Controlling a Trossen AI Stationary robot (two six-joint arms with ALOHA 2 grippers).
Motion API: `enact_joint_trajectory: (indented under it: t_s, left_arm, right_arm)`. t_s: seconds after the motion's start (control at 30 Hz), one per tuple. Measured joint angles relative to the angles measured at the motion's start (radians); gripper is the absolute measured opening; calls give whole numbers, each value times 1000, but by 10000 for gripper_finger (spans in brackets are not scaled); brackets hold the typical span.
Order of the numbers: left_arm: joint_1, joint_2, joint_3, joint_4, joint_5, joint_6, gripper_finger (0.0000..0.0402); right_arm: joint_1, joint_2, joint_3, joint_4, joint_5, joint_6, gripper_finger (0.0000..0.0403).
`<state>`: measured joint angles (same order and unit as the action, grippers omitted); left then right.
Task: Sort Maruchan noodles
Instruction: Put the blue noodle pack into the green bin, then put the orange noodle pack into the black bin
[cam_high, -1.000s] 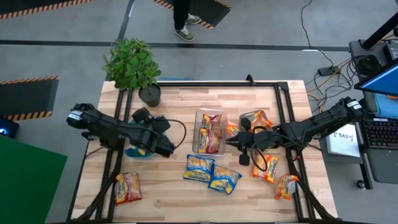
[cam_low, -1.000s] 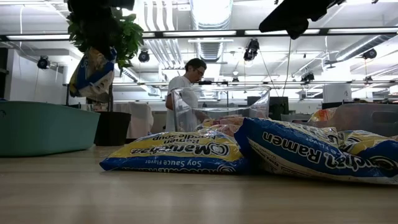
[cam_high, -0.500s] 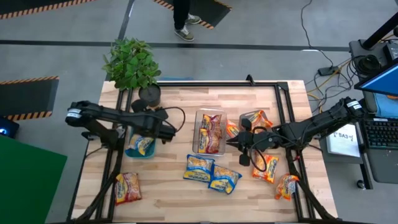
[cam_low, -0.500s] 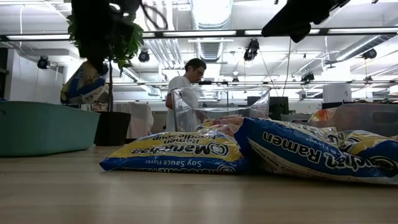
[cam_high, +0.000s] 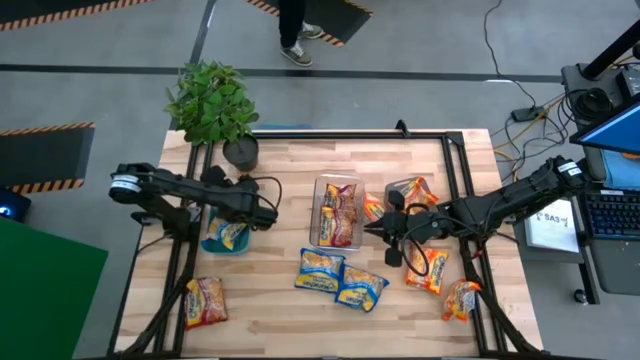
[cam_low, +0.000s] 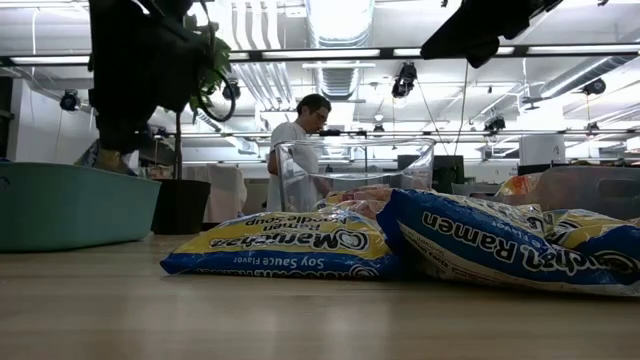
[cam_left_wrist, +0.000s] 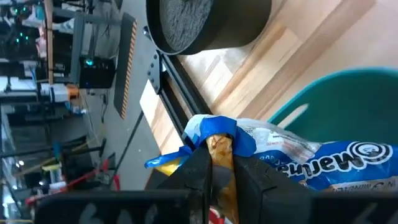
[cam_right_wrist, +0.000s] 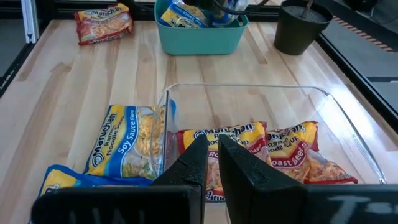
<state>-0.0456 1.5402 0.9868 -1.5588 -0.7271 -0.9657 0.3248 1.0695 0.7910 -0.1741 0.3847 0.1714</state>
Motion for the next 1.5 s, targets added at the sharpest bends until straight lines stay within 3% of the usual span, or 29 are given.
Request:
enact_joint_trajectory:
  t_s: [0.33,0.6,0.8,0.97,1.13,1.27,1.5]
  left_arm:
    - [0,46,-1,96,-2,-38,57]
    - [-5,75,2,108,77,-39,134]
    - [-22,61,65,96,73,9,189]
    - [-49,58,170,85,29,59,205]
    - [-141,57,295,163,-43,190,201]
    - [-246,54,361,336,-67,391,193]
    - [-407,52,358,743,110,760,165]
  right_arm:
    - [0,0,0,30,0,-43,27]
    - [0,0,0,30,0,-65,27]
    - [0,0,0,31,0,-77,27]
    - [0,0,0,31,0,-80,27]
    - [-1,0,0,31,0,-79,27]
    - [-1,0,0,31,0,-79,27]
    - [-1,0,0,33,0,-79,27]
